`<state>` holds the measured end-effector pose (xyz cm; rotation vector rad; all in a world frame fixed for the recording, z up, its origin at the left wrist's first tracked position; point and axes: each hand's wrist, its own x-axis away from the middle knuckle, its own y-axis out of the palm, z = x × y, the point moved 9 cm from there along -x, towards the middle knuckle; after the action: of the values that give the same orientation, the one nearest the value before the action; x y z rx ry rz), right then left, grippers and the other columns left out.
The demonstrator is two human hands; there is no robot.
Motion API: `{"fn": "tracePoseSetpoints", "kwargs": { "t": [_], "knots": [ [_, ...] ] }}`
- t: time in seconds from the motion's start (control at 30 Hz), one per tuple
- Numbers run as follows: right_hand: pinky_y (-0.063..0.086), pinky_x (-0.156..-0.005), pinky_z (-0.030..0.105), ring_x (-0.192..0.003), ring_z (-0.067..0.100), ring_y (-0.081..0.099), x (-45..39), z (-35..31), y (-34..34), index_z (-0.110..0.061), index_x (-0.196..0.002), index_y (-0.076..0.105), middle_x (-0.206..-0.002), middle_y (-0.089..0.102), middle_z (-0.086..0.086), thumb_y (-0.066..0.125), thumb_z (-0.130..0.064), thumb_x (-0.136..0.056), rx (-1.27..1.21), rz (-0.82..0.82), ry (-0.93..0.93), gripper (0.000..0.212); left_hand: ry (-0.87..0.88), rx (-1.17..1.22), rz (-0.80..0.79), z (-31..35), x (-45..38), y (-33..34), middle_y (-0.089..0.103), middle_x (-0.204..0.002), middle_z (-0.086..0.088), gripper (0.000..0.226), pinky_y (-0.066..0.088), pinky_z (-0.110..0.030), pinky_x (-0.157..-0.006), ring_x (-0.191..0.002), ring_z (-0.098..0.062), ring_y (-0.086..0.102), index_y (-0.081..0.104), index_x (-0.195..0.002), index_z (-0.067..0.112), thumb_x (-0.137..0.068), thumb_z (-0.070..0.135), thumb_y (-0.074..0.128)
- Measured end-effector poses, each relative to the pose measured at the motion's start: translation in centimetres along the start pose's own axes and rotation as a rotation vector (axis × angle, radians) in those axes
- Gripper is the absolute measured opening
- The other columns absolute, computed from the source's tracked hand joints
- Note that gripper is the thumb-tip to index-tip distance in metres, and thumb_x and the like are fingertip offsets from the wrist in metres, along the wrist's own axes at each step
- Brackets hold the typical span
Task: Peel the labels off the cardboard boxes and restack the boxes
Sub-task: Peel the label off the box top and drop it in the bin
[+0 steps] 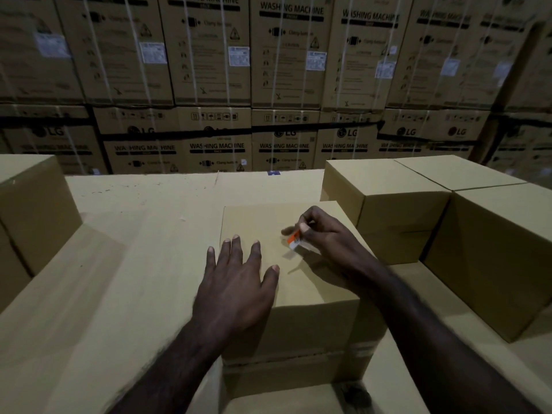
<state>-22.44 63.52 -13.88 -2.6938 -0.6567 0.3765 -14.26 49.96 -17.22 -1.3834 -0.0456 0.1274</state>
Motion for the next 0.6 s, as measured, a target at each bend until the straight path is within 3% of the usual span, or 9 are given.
{"fn": "tracePoseSetpoints", "kwargs": {
  "t": [0.1, 0.2, 0.33, 0.4, 0.5, 0.6],
  "knots": [
    [0.047, -0.101, 0.052, -0.111, 0.019, 0.064, 1.0, -0.1, 0.4, -0.018, -0.098, 0.053, -0.109, 0.067, 0.01, 0.044, -0.024, -0.1, 0.072, -0.067, -0.023, 0.011, -0.009, 0.001, -0.001, 0.0, 0.0, 0.0, -0.008, -0.162, -0.008, 0.068, -0.006, -0.048, -0.12, -0.149, -0.025, -0.01, 0.002, -0.155, 0.028, -0.097, 0.06, 0.014],
    [0.042, -0.102, 0.057, -0.106, 0.028, 0.062, 1.7, -1.0, 0.2, -0.026, -0.093, 0.052, -0.102, 0.067, 0.007, 0.042, -0.035, -0.093, 0.24, -0.021, -0.101, 0.013, -0.016, -0.006, -0.005, -0.1, -0.1, 0.1, -0.009, -0.162, -0.008, 0.069, -0.007, -0.048, -0.12, -0.149, -0.025, -0.011, 0.001, -0.155, 0.028, -0.096, 0.061, 0.013],
    [0.036, -0.108, 0.056, -0.096, 0.017, 0.063, 2.1, -1.6, -0.1, -0.021, -0.096, 0.05, -0.095, 0.067, 0.001, 0.039, -0.03, -0.094, 0.341, 0.033, -0.145, 0.014, -0.019, -0.011, -0.006, 0.0, 0.1, 0.0, -0.009, -0.162, -0.008, 0.068, -0.004, -0.049, -0.12, -0.149, -0.025, -0.011, 0.001, -0.155, 0.028, -0.096, 0.061, 0.013],
    [0.032, -0.11, 0.056, -0.103, 0.015, 0.061, 1.8, -1.5, 0.2, -0.022, -0.098, 0.047, -0.103, 0.068, -0.001, 0.039, -0.025, -0.1, 0.408, 0.012, -0.126, 0.009, -0.014, -0.013, -0.011, 0.0, 0.0, 0.0, -0.009, -0.162, -0.009, 0.068, -0.005, -0.048, -0.12, -0.149, -0.025, -0.01, 0.001, -0.155, 0.027, -0.097, 0.06, 0.014],
    [0.015, -0.119, 0.048, -0.111, 0.007, 0.052, 1.5, -1.4, 0.9, -0.022, -0.103, 0.043, -0.118, 0.064, -0.005, 0.035, -0.023, -0.104, 0.491, -0.061, -0.073, 0.008, -0.011, -0.014, -0.007, 0.0, 0.0, -0.1, -0.007, -0.162, -0.009, 0.067, -0.006, -0.047, -0.12, -0.149, -0.024, -0.009, 0.001, -0.155, 0.027, -0.097, 0.059, 0.014],
    [0.013, -0.12, 0.045, -0.113, 0.008, 0.052, 1.8, -1.4, 1.3, -0.021, -0.103, 0.044, -0.115, 0.064, -0.007, 0.034, -0.025, -0.105, 0.446, -0.113, -0.055, 0.01, -0.013, -0.019, -0.01, 0.0, 0.0, -0.1, -0.008, -0.162, -0.009, 0.068, -0.006, -0.047, -0.12, -0.149, -0.025, -0.009, 0.001, -0.155, 0.027, -0.097, 0.059, 0.014]
  ]
}}
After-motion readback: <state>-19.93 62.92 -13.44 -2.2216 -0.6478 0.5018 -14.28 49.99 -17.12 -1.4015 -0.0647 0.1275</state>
